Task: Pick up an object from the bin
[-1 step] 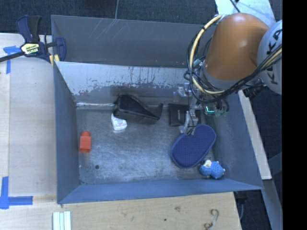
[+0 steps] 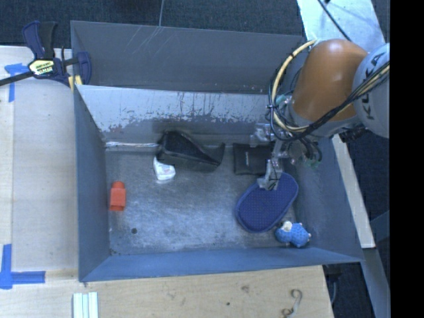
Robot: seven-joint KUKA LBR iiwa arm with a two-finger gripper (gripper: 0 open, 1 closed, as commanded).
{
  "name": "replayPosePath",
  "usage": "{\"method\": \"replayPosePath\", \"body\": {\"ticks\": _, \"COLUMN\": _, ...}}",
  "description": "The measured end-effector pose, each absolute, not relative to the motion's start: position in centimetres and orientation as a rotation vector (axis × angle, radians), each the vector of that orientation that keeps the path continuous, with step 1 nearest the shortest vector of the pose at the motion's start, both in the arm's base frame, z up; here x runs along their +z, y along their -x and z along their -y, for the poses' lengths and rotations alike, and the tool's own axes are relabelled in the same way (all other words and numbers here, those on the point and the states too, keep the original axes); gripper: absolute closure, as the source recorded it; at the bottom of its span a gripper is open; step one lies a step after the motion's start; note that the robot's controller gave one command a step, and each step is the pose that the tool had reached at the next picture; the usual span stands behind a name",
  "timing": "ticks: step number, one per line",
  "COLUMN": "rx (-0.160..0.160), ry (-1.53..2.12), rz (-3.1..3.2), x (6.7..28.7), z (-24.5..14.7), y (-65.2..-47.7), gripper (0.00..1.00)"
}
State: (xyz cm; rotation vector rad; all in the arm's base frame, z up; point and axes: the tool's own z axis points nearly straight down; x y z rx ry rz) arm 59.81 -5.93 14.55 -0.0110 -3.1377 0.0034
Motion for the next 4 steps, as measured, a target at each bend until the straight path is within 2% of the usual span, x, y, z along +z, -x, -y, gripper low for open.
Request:
{"method": "replayPosePath", "body": {"ticks": 1, "rx": -0.003, "ry": 0.017, "rz": 3.138, "x": 6.7, "z": 9.59, "y": -60.51, "gripper": 0.0}}
{"method": "replayPosePath", "body": {"ticks": 2, "rx": 0.0, "ry": 0.012, "rz": 3.149, "x": 7.27, "z": 9.47, "y": -60.85, "gripper": 1.0}}
{"method": "replayPosePath", "body": {"ticks": 3, "rx": 0.001, "ry": 0.011, "rz": 3.147, "x": 7.18, "z": 9.49, "y": -60.79, "gripper": 0.0}}
{"method": "replayPosePath", "body": {"ticks": 4, "rx": 0.0, "ry": 0.011, "rz": 3.146, "x": 7.13, "z": 9.48, "y": -60.75, "gripper": 1.0}}
